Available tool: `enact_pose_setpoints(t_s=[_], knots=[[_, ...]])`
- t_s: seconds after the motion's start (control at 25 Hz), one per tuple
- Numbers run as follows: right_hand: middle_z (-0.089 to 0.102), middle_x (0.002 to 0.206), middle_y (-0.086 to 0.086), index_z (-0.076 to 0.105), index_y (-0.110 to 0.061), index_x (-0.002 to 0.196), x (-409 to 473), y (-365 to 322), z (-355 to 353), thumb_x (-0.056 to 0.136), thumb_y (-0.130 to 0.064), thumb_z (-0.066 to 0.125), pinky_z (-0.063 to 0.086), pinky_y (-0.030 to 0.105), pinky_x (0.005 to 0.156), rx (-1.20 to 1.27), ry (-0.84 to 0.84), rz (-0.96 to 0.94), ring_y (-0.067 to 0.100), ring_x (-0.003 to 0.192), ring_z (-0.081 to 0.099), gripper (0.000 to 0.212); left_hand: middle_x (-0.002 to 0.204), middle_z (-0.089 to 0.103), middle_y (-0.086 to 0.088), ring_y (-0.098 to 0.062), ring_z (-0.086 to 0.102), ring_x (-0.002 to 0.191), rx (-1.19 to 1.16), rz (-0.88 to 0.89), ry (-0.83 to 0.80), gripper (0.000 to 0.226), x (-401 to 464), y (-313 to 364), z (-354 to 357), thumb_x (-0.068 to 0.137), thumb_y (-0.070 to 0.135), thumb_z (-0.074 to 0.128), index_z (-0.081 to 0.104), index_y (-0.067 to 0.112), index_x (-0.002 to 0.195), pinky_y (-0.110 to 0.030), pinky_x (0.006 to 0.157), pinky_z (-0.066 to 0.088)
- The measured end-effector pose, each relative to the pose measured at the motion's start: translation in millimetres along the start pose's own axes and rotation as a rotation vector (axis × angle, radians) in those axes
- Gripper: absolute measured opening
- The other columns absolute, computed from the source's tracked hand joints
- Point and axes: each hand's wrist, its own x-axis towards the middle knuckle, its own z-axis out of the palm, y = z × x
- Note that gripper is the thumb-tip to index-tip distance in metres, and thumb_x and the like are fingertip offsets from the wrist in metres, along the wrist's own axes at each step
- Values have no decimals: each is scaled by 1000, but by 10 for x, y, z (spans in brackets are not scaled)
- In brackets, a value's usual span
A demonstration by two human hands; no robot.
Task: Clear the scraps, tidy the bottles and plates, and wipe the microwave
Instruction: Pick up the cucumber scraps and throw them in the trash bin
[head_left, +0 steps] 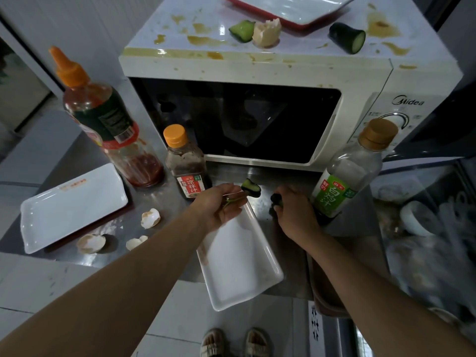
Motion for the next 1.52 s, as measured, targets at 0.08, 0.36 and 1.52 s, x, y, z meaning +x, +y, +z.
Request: enact_pose_setpoints(t_s=[0.08, 0.36, 1.52], knots=[[54, 117, 7, 55, -12, 117, 95, -83, -28, 87, -9, 60, 40, 25, 86, 72, 27, -36, 22, 111, 51, 30, 85, 67, -8, -16, 66, 73, 0, 2, 20, 17, 23, 44, -3, 97, 15, 47, 61, 8, 90, -31, 79, 52], [51, 126, 8, 54, -11, 122, 454, -263, 201, 92, -11, 53, 33, 22, 94, 188, 23, -86, 22, 122, 43, 30, 91, 68, -10, -19, 67, 82, -63, 24, 66, 11, 147, 67, -31, 93, 9, 52, 63, 5, 93, -33, 79, 51], [57, 114, 11, 52, -12, 119, 25, -789, -973, 87, -8, 55, 44, 36, 87, 26, 134, -190, 28, 107, 55, 32, 72, 72, -9, -11, 70, 57, -148, 201, -193, 26, -950, 643, 134, 96, -5, 33, 58, 3, 98, -18, 50, 55]])
